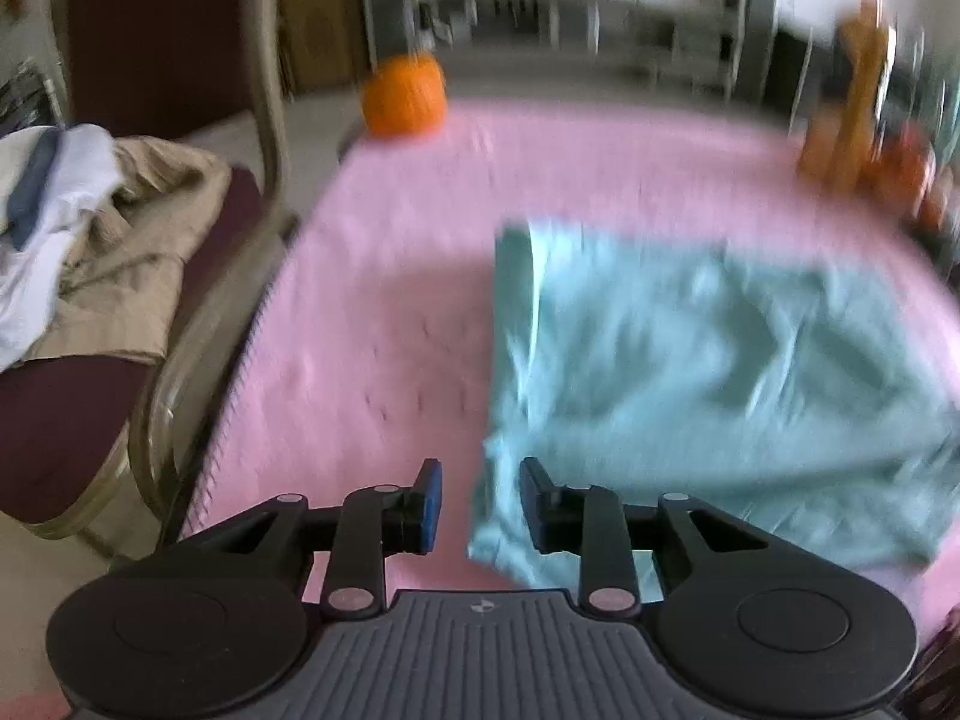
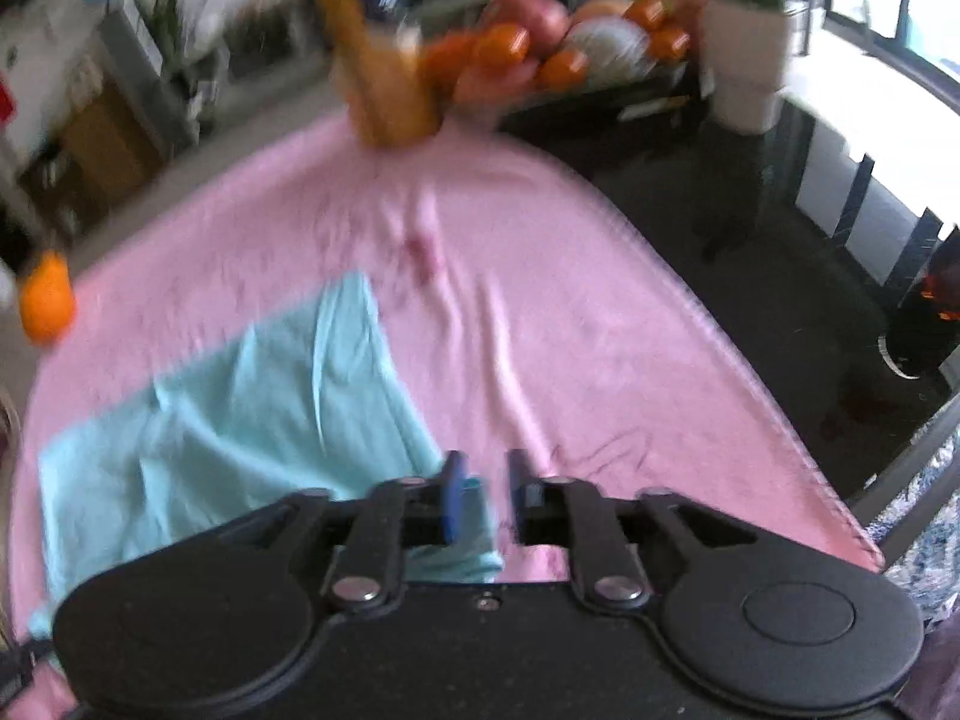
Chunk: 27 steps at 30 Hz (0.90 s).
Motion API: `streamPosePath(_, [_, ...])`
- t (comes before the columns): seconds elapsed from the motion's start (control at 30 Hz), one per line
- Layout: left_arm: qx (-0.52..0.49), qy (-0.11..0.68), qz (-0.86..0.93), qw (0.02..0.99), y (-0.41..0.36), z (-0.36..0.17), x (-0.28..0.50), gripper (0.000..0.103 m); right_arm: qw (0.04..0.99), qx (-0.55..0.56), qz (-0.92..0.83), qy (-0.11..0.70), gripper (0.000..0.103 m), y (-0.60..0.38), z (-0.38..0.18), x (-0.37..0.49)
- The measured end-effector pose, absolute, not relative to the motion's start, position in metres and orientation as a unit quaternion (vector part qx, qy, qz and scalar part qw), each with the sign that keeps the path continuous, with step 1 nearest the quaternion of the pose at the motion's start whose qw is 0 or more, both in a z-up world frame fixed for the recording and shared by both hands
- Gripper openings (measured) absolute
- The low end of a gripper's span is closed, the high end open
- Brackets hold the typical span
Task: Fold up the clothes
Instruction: 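Fold the held hem over toward the collar and open both tools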
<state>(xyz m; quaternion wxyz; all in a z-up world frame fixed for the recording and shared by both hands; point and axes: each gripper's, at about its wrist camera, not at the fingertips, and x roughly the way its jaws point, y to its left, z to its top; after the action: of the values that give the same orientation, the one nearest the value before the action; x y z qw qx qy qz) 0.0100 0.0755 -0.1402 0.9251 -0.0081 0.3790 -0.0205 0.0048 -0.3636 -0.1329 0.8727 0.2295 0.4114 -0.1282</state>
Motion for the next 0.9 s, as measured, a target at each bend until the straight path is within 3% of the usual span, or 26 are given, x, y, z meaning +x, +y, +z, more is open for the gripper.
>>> streamPosePath(0.1, [-0.016,0.339,-0.063,0.939,0.071,-0.129,0.017,0.022,0.879,0.277,-0.079,0.380,0.026,-0.368,-0.127,-0.003])
streamPosePath(0.2, [0.017,0.365,-0.121,0.923,0.037,-0.139,0.048,0.023,0.854,0.289,-0.017,0.433,0.025,-0.350,-0.141,0.021])
streamPosePath(0.27, [0.002,0.393,-0.150,0.907,0.023,-0.153,0.066,0.024,0.856,0.249,-0.021,0.452,0.020,-0.333,-0.145,0.040])
streamPosePath(0.43, [0.030,0.447,-0.157,0.880,0.002,-0.188,0.082,0.020,0.854,0.174,-0.078,0.483,0.021,-0.316,-0.159,0.070])
streamPosePath(0.63, [0.072,0.505,-0.221,0.831,0.024,-0.180,0.029,0.019,0.815,0.140,-0.023,0.562,0.020,-0.314,-0.171,0.044])
streamPosePath(0.77, [0.018,0.456,-0.245,0.856,0.063,-0.158,-0.014,0.020,0.810,0.218,0.020,0.544,0.020,-0.345,-0.156,-0.006])
streamPosePath(0.9, [-0.044,0.392,-0.226,0.891,0.070,-0.147,0.001,0.029,0.826,0.285,0.030,0.485,0.020,-0.371,-0.147,-0.030])
